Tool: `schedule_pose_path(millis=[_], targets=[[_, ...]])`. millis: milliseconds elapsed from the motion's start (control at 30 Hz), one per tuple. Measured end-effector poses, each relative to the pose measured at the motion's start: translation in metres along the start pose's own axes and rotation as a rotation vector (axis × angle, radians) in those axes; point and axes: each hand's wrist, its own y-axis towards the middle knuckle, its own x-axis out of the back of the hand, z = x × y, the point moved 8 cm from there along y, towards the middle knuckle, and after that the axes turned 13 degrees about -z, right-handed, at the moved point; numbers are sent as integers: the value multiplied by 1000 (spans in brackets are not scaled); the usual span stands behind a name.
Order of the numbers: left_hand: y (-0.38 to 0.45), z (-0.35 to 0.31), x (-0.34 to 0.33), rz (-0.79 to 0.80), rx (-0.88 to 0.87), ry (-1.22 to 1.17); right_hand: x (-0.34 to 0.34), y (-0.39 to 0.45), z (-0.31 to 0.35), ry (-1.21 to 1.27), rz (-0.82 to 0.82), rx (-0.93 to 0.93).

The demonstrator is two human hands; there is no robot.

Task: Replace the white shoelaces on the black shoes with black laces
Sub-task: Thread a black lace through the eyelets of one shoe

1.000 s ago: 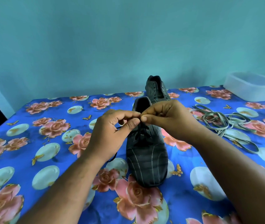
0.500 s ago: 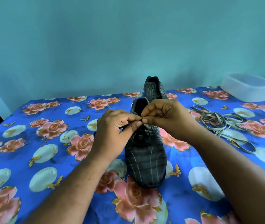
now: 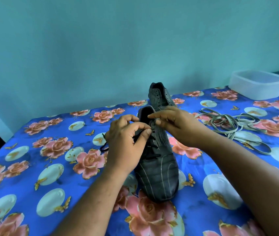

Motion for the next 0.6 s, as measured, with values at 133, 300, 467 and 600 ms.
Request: schedule_pose_path(millis=[133,300,467,600], targets=[[-2,-3,-3,1,-3,68,-4,0,2,21,17,9],[0,-1,2,-39,9,109,-5,-1,-5,182,37,-95],[1,-3,7,-79,3,192,-2,-4,-7,347,66,-166],[0,-7,2,-36,-38,212,-2,-5,-9,416,67,-196]])
